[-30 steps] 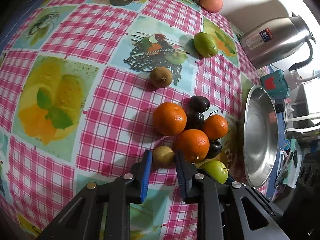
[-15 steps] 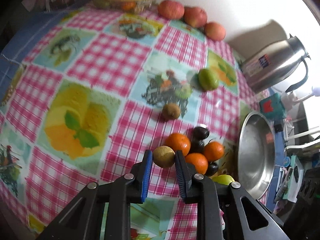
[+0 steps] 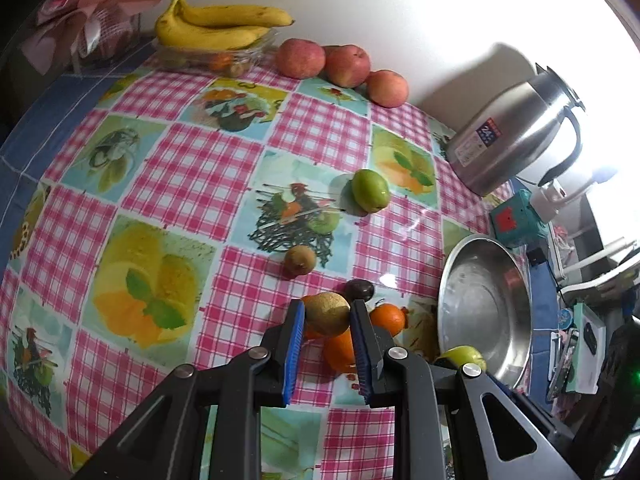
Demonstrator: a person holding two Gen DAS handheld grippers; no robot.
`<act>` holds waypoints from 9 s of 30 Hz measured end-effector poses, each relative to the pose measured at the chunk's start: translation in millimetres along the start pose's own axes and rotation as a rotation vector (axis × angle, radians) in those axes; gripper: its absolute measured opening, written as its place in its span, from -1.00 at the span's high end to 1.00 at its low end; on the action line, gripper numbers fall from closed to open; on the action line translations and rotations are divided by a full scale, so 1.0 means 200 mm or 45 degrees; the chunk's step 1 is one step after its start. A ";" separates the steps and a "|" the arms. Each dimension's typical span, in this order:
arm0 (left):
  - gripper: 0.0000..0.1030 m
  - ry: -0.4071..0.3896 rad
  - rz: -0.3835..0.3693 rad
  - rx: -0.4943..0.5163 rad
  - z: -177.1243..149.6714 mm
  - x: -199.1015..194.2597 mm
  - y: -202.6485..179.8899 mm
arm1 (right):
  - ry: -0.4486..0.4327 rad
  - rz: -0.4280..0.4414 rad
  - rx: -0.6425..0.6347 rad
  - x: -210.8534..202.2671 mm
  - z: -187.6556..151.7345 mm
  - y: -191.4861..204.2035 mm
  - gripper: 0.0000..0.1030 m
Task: Organize fruits
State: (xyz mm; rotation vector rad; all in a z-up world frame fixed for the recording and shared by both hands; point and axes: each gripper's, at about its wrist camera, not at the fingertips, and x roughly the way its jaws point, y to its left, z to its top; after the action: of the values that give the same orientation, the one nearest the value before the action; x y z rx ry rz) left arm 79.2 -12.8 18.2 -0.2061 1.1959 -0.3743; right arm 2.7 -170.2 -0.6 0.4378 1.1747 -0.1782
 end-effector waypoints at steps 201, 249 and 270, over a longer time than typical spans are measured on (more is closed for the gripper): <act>-1.00 0.035 0.212 0.011 0.19 0.17 0.23 | -0.047 -0.072 -0.134 0.18 0.07 0.10 -0.89; 0.43 0.176 0.064 0.149 0.20 0.49 0.06 | 0.057 0.156 -0.073 0.37 0.12 0.02 0.27; 0.43 0.046 0.087 0.195 0.27 0.25 -0.02 | -0.062 0.229 -0.077 0.18 0.15 0.02 0.28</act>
State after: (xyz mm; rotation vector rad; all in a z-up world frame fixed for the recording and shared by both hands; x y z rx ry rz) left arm 144.0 -37.4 -5.3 -0.0258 1.2011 -0.4090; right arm 44.1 -176.1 -22.1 0.4806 1.0838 0.0029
